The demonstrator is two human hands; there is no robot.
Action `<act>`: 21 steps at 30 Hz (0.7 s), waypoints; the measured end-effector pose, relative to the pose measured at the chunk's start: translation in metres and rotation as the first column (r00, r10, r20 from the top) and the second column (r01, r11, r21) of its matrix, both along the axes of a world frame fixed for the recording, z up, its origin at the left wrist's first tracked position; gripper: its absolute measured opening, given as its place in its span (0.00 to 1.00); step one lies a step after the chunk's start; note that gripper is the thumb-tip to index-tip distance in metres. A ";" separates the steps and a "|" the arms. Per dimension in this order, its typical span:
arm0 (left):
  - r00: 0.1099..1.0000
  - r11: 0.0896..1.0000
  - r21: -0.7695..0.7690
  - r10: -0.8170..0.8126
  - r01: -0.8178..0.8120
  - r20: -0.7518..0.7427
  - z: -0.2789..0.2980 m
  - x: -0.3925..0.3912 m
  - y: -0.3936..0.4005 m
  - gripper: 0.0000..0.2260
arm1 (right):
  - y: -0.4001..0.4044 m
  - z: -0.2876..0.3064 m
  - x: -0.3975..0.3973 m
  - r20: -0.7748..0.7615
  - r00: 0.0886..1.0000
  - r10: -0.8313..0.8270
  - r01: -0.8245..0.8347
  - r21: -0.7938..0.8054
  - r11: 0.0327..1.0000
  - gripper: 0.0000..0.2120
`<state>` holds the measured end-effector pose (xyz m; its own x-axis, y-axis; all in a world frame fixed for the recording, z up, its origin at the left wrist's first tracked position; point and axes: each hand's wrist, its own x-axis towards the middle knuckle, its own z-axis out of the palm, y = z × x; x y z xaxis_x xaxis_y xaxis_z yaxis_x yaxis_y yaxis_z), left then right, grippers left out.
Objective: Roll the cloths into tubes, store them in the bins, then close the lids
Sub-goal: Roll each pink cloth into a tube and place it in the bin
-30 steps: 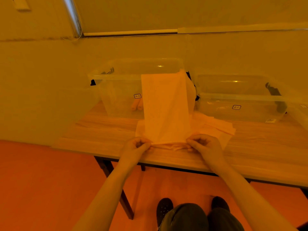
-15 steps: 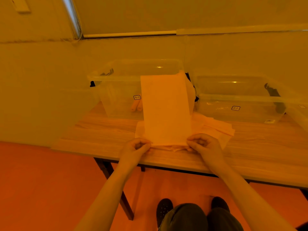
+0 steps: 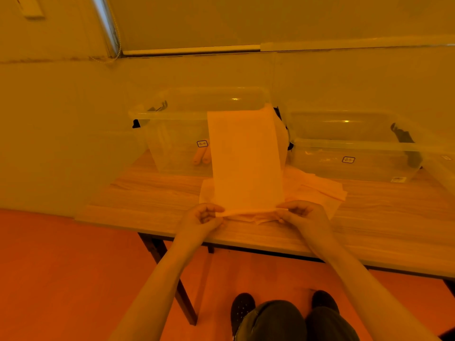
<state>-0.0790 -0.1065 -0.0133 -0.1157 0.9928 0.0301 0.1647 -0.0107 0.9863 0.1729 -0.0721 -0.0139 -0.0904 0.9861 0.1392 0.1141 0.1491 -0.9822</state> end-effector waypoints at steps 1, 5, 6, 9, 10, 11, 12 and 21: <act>1.000 1.000 0.006 -0.001 0.001 0.002 0.000 0.000 -0.001 0.05 | 0.000 -0.001 0.000 -0.039 0.999 -0.001 0.001 0.001 1.000 0.02; 1.000 1.000 0.017 -0.021 0.020 0.023 0.000 0.002 0.000 0.02 | 0.002 -0.002 -0.001 -0.102 0.994 -0.039 0.037 -0.024 0.999 0.03; 1.000 1.000 0.010 -0.024 0.024 0.015 0.000 0.003 0.001 0.02 | 0.002 -0.002 -0.001 -0.119 0.992 -0.046 0.042 -0.037 0.998 0.04; 0.996 1.000 0.001 -0.021 0.021 -0.082 -0.002 0.003 0.003 0.03 | 0.003 -0.001 0.000 -0.229 0.972 -0.049 0.030 -0.088 0.996 0.06; 0.995 1.000 -0.003 -0.020 0.020 -0.101 -0.002 0.003 0.003 0.03 | 0.004 -0.001 0.000 -0.267 0.962 -0.059 0.031 -0.107 0.994 0.06; 0.994 1.000 -0.008 -0.019 0.018 -0.105 -0.003 0.003 0.004 0.03 | 0.003 0.000 0.000 -0.293 0.954 -0.071 0.035 -0.124 0.992 0.07; 0.994 1.000 -0.011 -0.018 0.017 -0.109 -0.003 0.003 0.004 0.02 | 0.004 0.000 0.000 -0.302 0.950 -0.077 0.038 -0.132 0.990 0.07; 0.999 1.000 -0.005 -0.029 0.029 -0.021 -0.002 0.003 0.006 0.03 | 0.002 0.000 -0.001 0.078 0.997 -0.016 0.017 -0.014 1.000 0.07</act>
<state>-0.0759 -0.1006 -0.0155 -0.0859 0.9959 0.0276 0.1851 -0.0113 0.9827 0.1714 -0.0697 -0.0138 -0.0842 0.9894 0.1181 0.1924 0.1324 -0.9723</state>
